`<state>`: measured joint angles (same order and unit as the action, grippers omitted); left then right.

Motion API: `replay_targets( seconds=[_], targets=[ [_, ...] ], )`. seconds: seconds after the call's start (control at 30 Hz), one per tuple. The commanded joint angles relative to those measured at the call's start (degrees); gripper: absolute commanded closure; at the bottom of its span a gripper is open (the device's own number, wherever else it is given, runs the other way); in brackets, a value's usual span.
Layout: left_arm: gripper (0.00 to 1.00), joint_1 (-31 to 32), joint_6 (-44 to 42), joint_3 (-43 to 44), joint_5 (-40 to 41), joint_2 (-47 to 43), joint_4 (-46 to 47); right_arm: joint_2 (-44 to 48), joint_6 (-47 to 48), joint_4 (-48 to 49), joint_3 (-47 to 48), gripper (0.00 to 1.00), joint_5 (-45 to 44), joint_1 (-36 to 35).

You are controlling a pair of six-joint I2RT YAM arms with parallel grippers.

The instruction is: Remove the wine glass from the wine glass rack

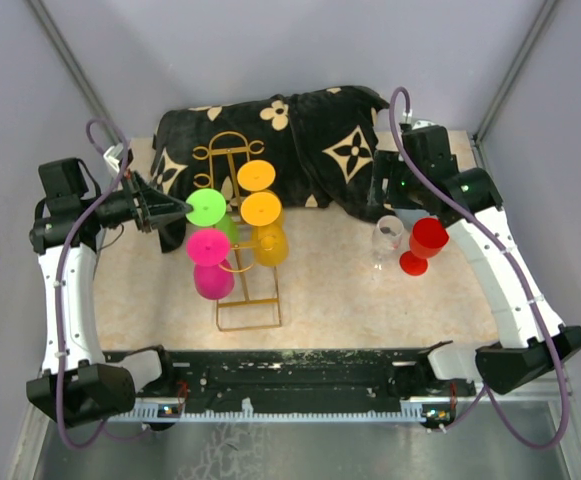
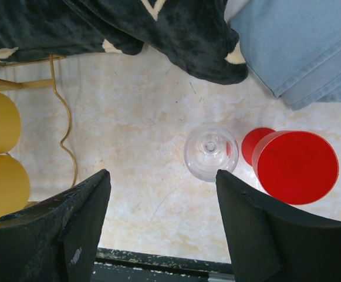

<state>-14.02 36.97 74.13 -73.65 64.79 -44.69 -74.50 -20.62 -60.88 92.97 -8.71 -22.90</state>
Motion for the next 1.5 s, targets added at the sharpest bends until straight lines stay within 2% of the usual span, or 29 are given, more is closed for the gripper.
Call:
replay_targets(
  seconds=[0.0, 0.6, 0.8, 1.47],
  targets=[
    [1.00, -0.80, -1.60, 1.62, -0.15, -0.41, -1.80, 2.10, 0.32, 1.83, -0.24, 0.27, -0.12, -0.48],
    [1.00, -6.06, -5.29, 2.64, -1.73, -1.23, -7.55, 1.87, 0.74, 1.77, -0.51, 0.27, -0.05, -0.48],
    [1.00, -7.64, -6.46, 4.09, -2.51, -1.18, -9.11, 1.54, 0.84, 2.06, -0.42, 0.10, 0.17, -0.48],
    [1.00, -9.18, -9.42, 5.68, -2.52, -0.85, -13.24, 0.94, 1.53, 3.30, -1.33, 0.06, 0.11, -0.49]
  ],
)
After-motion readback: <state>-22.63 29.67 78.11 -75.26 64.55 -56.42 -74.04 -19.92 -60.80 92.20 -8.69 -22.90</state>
